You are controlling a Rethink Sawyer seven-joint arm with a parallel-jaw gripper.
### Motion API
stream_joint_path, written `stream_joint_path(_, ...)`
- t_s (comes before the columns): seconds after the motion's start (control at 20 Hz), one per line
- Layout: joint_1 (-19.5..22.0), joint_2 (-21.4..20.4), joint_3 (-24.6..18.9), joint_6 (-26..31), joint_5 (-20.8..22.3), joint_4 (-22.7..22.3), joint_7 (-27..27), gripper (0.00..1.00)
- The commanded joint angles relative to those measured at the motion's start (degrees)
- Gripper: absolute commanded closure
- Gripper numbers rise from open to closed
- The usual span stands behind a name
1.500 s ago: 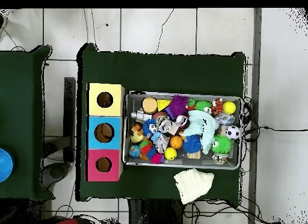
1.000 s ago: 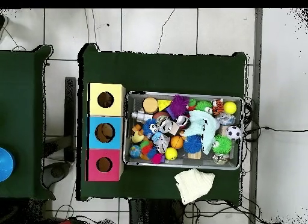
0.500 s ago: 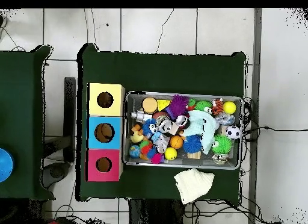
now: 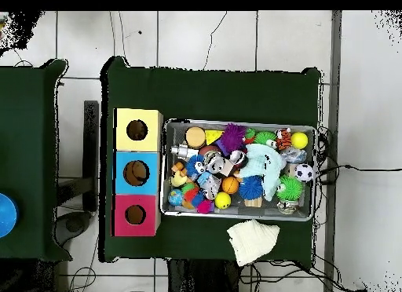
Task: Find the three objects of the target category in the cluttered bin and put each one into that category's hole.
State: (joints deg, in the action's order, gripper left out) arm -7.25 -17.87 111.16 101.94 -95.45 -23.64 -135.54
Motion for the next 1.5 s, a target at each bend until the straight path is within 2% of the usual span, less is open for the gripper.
stream_joint_path(0.05,-0.6,4.7,-14.3,-5.6,11.9,-4.8,5.4,1.00)
stream_joint_path(0.6,-3.0,3.9,-27.2,-13.6,22.8,-8.0,7.8,1.00)
stream_joint_path(0.95,-3.7,3.8,-36.6,-21.8,30.2,-11.7,9.9,1.00)
stream_joint_path(1.5,-4.0,2.9,-48.9,-31.6,40.1,-14.5,7.8,1.00)
